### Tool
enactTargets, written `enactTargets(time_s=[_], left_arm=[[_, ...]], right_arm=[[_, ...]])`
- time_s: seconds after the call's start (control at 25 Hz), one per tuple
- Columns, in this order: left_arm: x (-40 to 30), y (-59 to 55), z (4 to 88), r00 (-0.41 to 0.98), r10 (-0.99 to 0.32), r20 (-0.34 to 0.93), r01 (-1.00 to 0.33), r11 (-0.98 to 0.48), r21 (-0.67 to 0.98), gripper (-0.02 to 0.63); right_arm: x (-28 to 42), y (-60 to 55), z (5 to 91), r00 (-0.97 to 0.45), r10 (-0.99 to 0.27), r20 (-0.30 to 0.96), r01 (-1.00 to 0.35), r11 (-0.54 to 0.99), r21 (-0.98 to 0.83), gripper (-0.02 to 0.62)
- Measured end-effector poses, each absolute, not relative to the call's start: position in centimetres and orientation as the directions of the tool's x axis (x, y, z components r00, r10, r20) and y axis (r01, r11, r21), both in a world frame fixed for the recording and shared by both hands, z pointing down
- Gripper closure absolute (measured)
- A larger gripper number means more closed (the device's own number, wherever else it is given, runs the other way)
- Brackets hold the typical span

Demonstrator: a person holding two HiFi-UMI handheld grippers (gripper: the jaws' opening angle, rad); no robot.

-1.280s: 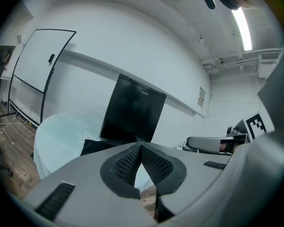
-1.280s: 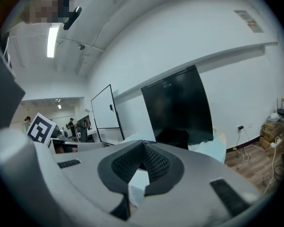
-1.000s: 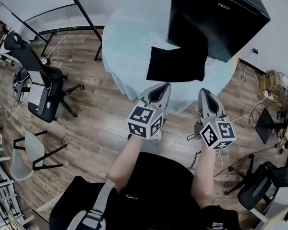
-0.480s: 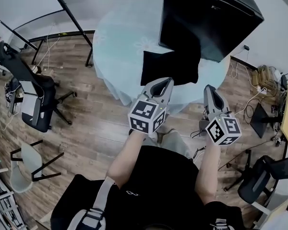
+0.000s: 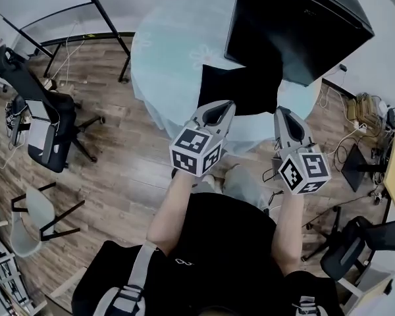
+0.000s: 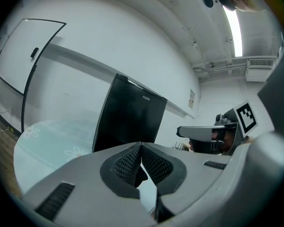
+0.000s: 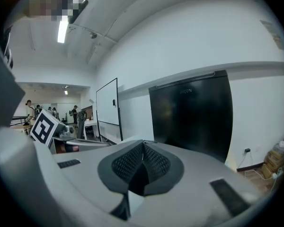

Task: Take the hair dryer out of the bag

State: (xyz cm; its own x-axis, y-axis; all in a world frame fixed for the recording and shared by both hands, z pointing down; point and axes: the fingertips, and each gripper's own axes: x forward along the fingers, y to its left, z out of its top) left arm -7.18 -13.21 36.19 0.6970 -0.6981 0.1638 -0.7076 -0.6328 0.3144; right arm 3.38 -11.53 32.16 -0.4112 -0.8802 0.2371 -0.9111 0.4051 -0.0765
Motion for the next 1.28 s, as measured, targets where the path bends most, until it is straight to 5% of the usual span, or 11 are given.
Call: enactTargets(time_s=[0.32, 0.44, 0.64, 0.84, 1.28], left_arm=[[-3.5, -15.3, 39.3, 0.700, -0.663, 0.264, -0.713, -0.634, 0.299, 0.574], [-2.2, -16.6, 40.4, 0.673, -0.663, 0.329, -0.737, -0.639, 0.219, 0.432], [0.7, -18.5, 43.1, 0.658, -0.606, 0.446, -0.696, -0.716, 0.055, 0.406], [4.6, -20.4, 46.5, 0.644, -0.553, 0.529, -0.662, -0.750, 0.023, 0.294], [9.5, -24.9, 52.1, 0.591, -0.465, 0.659, -0.591, -0.806, -0.039, 0.287]], right_arm=[[7.0, -13.1, 36.3, -0.375, -0.874, 0.309, -0.927, 0.341, -0.159, 0.594], [8.1, -14.0, 37.4, -0.376, -0.869, 0.321, -0.925, 0.330, -0.190, 0.594], [10.5, -15.4, 39.5, -0.362, -0.865, 0.346, -0.925, 0.288, -0.248, 0.594], [14.2, -17.3, 41.8, -0.347, -0.863, 0.368, -0.922, 0.243, -0.301, 0.594], [18.7, -19.1, 45.5, -0.319, -0.859, 0.400, -0.906, 0.152, -0.396, 0.594]])
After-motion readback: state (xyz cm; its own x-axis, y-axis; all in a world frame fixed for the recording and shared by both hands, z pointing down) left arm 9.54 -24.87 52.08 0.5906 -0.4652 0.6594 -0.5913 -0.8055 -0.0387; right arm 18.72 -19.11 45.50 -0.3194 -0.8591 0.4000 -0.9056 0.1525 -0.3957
